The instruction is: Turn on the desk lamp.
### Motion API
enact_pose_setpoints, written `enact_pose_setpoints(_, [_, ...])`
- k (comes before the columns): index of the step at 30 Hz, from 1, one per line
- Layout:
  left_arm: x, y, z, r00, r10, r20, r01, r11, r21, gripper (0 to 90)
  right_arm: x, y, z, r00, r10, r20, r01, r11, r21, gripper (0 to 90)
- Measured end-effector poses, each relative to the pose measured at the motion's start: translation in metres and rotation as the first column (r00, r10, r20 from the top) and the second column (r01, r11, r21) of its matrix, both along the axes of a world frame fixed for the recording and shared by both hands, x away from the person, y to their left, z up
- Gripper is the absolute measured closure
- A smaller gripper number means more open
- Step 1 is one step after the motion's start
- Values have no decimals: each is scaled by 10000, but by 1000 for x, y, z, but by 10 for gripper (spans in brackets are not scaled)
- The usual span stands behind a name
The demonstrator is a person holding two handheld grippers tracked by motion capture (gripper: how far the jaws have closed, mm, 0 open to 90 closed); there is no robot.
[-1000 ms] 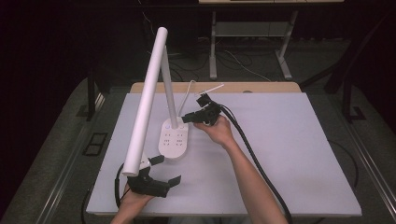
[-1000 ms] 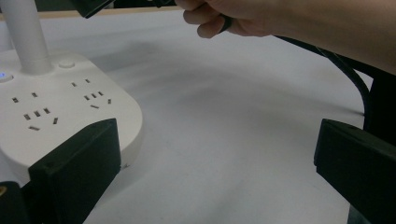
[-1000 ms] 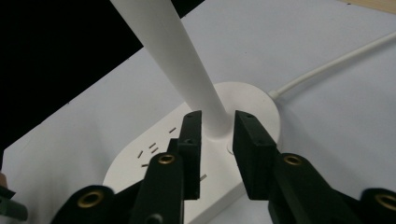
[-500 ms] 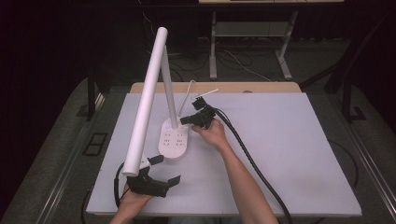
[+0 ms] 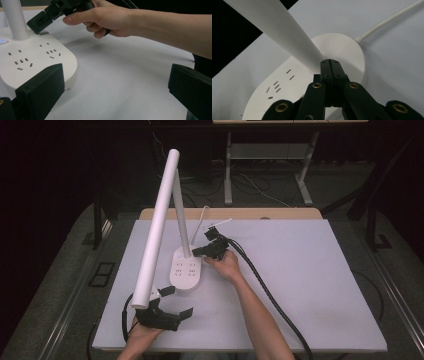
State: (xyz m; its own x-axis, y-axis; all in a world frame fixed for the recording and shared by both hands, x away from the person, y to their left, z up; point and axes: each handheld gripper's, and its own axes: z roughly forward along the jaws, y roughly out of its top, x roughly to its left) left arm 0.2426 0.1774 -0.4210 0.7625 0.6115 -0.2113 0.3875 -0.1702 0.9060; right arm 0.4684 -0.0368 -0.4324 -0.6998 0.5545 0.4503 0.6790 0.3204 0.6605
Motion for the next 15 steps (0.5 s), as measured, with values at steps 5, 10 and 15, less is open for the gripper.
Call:
enact_pose_setpoints(5, [0,0,0,10000,-18,6,18,10000,-15,0,1,0,-2,9999,-108,-8,108,9998,159,896])
enact_pose_setpoints(10, [0,-1,0,10000,-26,-22,26,10000,-3,0,0,0,-2,9999,-34,159,33,10000,15,897])
enact_pose_setpoints(15, [-1,-2,-1,10000,-24,-15,24,10000,21,0,-2,1,-3,9993,-72,375,70,10000,33,898])
